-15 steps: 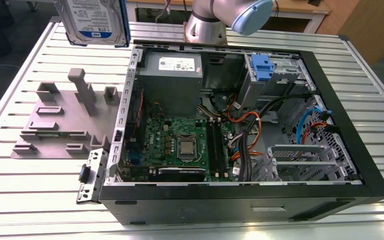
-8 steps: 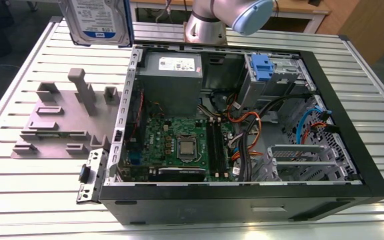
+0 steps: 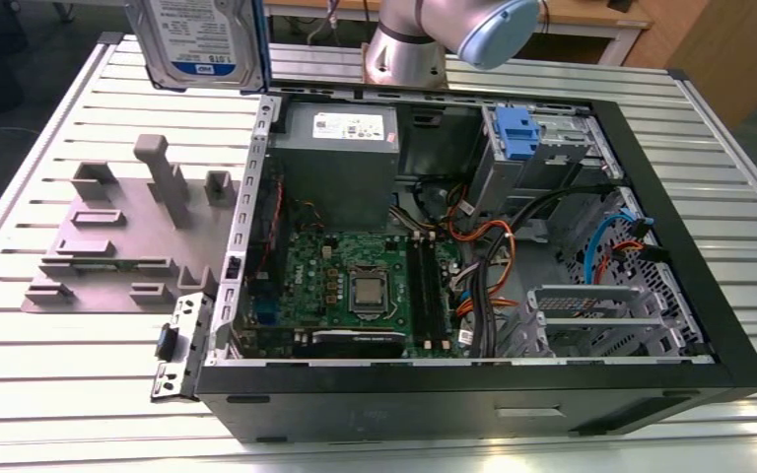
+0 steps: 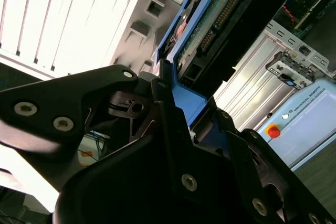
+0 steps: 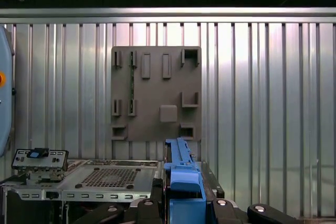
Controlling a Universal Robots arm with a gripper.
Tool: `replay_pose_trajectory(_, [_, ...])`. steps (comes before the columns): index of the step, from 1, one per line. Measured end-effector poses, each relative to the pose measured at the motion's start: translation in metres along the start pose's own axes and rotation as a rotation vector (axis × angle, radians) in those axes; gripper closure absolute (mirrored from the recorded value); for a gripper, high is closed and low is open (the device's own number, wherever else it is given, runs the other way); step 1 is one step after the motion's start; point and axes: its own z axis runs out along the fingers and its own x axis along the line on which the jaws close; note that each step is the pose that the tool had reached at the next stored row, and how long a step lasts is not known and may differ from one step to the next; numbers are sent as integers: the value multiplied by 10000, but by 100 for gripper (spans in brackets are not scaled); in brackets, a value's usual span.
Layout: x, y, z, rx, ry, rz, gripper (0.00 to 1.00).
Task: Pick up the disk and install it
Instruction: 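Pick up the disk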
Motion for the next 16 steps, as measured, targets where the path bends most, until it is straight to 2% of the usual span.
replay_pose_trajectory(8, [-1,-57,-1,-1,1,0,64])
replay_pose_trajectory(16, [-1,-77,0,0,0,0,64])
